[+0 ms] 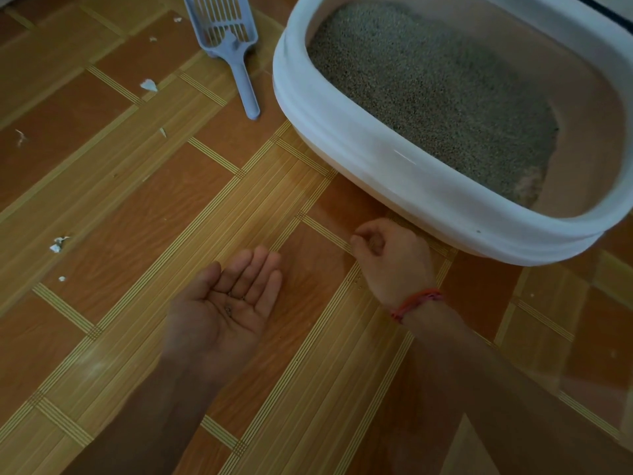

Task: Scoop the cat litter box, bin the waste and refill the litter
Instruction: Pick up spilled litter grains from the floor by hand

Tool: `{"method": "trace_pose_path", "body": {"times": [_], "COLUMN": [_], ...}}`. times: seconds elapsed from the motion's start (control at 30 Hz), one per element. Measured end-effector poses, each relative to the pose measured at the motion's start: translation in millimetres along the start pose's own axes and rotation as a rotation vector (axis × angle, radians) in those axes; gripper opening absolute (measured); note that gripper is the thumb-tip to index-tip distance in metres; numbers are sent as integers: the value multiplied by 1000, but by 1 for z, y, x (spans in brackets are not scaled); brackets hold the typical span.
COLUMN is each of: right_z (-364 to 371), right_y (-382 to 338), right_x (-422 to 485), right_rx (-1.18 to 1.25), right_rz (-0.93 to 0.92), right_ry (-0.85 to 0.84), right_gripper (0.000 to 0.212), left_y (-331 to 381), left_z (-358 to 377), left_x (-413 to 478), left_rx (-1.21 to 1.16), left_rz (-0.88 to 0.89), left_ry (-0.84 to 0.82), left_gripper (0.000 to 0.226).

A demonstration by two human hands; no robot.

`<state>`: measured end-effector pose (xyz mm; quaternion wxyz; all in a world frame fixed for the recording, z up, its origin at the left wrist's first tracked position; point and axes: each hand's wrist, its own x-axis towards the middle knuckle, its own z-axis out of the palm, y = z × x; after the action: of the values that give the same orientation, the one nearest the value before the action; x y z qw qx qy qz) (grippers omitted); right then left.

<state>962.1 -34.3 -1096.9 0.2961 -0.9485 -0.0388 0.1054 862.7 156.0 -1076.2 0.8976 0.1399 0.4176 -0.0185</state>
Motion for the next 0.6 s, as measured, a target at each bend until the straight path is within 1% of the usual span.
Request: {"method": "trace_pose_path", "body": {"times": [0.17, 0.27, 0.4, 0.6], "right_z": [4, 6, 8, 11], "right_y": [6, 5, 6, 4], "right_x": [7, 9, 12, 14], "right_rx": [0, -21, -67, -152], "right_rz": [-8, -22, -23, -24], "right_ry": [22, 2, -23, -63], "right_gripper": [6, 6, 9, 14], "left_y": [-1, 0, 1, 0], "left_z": [0, -1, -2, -3], "left_x": [0, 1, 1, 2], "left_rx": [6, 10, 8, 16], "left_rz": [-3, 2, 1, -6], "left_ry": [7, 14, 19, 16], "left_gripper": [52, 52, 50, 53]}}
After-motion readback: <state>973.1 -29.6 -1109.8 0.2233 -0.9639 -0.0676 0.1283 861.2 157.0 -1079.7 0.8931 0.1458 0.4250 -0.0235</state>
